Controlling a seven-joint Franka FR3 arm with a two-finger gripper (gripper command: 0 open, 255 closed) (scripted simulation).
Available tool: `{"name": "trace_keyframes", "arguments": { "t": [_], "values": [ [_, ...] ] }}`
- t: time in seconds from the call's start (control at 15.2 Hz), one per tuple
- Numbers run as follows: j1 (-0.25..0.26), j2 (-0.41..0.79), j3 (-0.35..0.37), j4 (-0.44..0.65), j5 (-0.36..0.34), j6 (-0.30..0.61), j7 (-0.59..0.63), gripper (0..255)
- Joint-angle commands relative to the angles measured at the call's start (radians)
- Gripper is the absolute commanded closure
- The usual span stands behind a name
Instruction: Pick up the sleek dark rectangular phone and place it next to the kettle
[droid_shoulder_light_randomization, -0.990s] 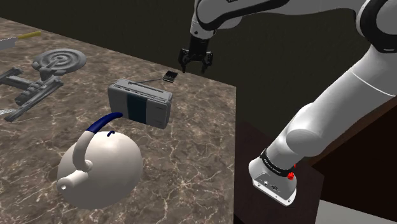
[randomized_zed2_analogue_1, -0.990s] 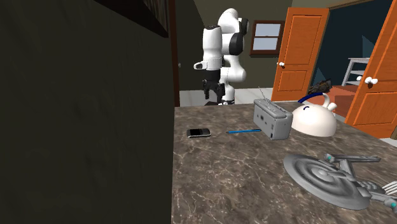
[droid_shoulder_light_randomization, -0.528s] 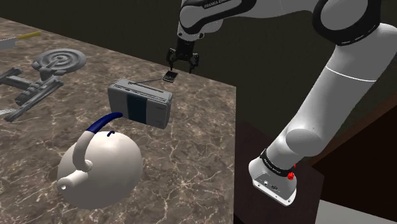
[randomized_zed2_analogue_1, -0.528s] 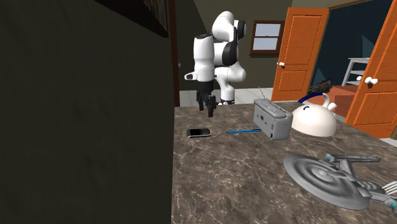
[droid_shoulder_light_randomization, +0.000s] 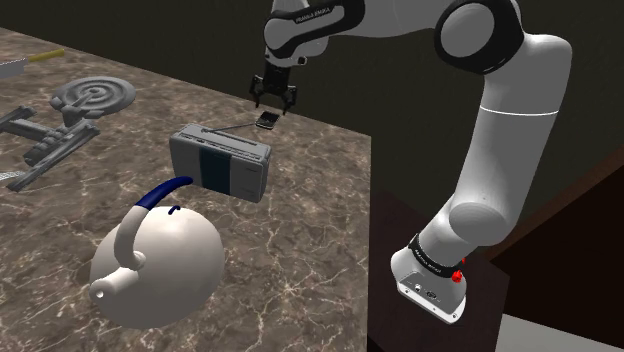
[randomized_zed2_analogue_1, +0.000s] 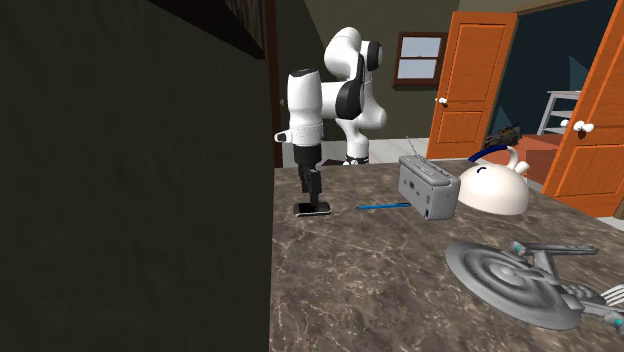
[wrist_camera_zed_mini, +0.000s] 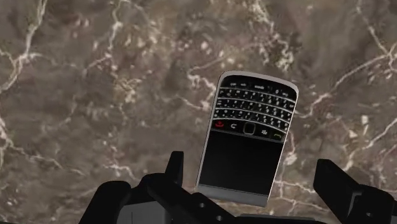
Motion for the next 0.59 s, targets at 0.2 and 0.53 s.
{"name": "trace_keyframes", "arguments": {
  "t": [0.2,0.53],
  "values": [
    [0.001,0.037,0.000,-0.016,0.001,0.053,0.001,0],
    [0.001,0.048,0.000,-0.021,0.001,0.070,0.001,0]
  ]
}}
